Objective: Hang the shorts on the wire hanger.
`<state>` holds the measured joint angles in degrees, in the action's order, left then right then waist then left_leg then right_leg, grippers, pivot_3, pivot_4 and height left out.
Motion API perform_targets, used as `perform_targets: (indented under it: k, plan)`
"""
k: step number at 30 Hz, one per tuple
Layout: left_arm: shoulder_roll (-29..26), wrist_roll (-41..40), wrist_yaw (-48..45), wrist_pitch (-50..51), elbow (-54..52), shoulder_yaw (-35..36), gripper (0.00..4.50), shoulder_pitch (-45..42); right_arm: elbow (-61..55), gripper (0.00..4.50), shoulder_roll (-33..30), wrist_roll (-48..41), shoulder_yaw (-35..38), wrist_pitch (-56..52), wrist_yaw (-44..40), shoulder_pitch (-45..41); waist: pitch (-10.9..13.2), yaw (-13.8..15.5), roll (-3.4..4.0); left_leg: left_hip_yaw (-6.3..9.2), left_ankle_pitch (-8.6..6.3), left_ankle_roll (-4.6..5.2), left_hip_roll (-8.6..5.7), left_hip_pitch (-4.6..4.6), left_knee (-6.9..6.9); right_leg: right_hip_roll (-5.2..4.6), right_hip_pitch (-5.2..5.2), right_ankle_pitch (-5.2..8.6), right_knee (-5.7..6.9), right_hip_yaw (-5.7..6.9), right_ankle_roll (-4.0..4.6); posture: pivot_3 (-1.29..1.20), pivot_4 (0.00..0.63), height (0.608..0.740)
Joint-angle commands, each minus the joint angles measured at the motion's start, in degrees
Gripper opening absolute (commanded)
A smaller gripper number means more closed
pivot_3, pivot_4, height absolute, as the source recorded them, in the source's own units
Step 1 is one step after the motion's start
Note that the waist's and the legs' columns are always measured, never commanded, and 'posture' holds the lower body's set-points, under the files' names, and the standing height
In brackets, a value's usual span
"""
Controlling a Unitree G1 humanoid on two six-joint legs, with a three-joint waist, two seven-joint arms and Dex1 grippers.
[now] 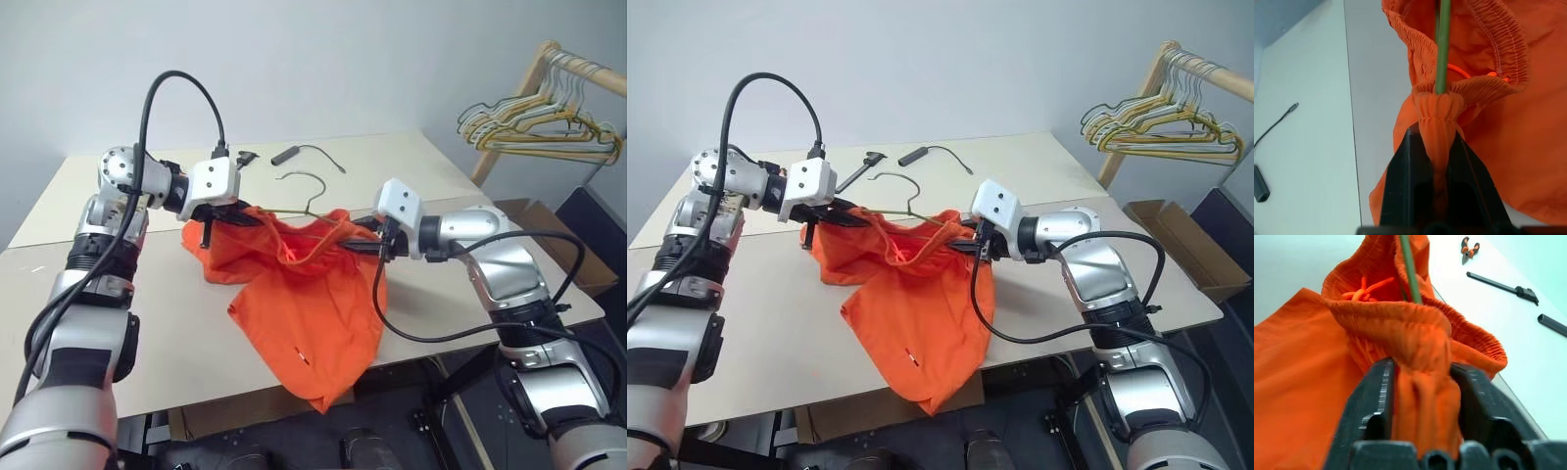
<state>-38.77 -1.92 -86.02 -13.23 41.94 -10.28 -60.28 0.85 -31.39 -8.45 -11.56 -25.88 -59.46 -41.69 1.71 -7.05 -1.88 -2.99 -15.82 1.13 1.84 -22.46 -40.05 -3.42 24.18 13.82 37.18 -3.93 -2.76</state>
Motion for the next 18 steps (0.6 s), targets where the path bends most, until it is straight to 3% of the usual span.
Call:
perform_targets:
  k: [1,3,4,10,18]
  plan:
    - [0.1,-2.14,-0.25,-0.52,-0.74,2.01,0.0,-1.59,-2.33,0.48,-0.49,-0.49,0.74,0.01,0.57,-0.27,0.0,-0.08,0.0,0.0,0.0,0.0,0.0,0.0,0.0,0.0,0.0,0.0,0.0,0.0,0.0,-0.08,0.0,0.74]
    - [0.2,-2.08,-0.19,-0.5,-0.35,2.07,0.0,-1.65,-2.31,0.01,-0.53,-0.05,0.69,0.21,1.09,-0.17,0.0,-0.15,0.0,0.0,0.0,0.0,0.0,0.0,0.0,0.0,0.01,0.0,-0.01,0.0,0.0,-0.08,0.0,0.74]
    - [0.27,-2.16,-0.27,-0.9,0.22,2.2,0.0,-1.72,-2.33,0.01,-0.51,-0.03,0.81,-0.02,1.27,-0.18,0.0,-0.13,0.0,0.0,0.0,0.0,0.0,-0.01,0.0,0.0,0.0,0.0,-0.01,-0.01,0.0,-0.08,0.0,0.74]
    - [0.43,-1.62,2.03,-5.24,3.96,3.22,1.86,-1.86,-2.03,0.0,-1.08,-0.38,1.94,-0.94,1.96,-0.3,0.0,-0.08,0.0,0.0,0.0,0.0,0.0,-0.01,0.0,0.0,0.0,0.0,-0.01,-0.01,0.0,-0.08,0.0,0.74]
    - [-0.85,-5.21,9.74,-1.48,5.24,9.48,4.46,-2.97,-2.91,0.0,-3.41,-1.97,5.9,-5.23,3.99,2.01,0.0,-0.06,0.0,0.01,0.0,0.0,0.0,-0.03,0.0,-0.02,0.0,0.0,-0.01,0.0,0.0,-0.09,0.0,0.74]
